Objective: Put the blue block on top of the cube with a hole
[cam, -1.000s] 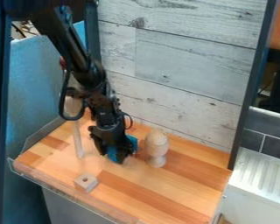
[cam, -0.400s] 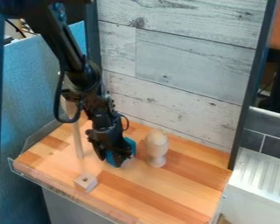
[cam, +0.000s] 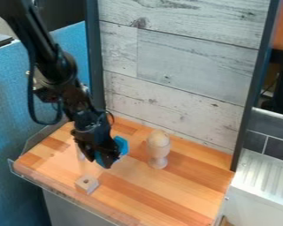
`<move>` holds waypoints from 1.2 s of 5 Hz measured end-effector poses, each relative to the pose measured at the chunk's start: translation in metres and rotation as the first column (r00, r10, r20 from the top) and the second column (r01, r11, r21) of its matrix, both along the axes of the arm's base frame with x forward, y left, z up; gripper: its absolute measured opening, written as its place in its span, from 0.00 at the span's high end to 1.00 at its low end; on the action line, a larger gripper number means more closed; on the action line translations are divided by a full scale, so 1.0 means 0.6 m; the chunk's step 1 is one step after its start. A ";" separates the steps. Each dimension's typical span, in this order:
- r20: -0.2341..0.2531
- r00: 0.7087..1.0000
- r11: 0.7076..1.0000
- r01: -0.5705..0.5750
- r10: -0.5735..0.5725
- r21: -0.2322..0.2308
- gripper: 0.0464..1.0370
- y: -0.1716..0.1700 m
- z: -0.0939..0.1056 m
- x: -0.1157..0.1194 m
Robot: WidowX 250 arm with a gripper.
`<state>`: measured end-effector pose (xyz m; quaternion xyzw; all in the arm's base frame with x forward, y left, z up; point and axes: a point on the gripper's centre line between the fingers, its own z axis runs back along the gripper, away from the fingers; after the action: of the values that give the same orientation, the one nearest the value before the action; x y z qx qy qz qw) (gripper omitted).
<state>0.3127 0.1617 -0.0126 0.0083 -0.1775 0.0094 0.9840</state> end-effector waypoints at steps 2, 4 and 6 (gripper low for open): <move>-0.001 0.999 0.999 -0.047 0.047 -0.026 0.45 0.012 0.014 -0.049; -0.007 0.949 0.943 -0.316 0.317 -0.104 0.45 0.011 0.021 -0.063; -0.082 0.790 0.768 -0.610 0.607 -0.196 0.45 0.008 0.037 -0.074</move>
<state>0.2683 0.1663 0.0098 -0.0397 -0.1564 0.3464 0.9241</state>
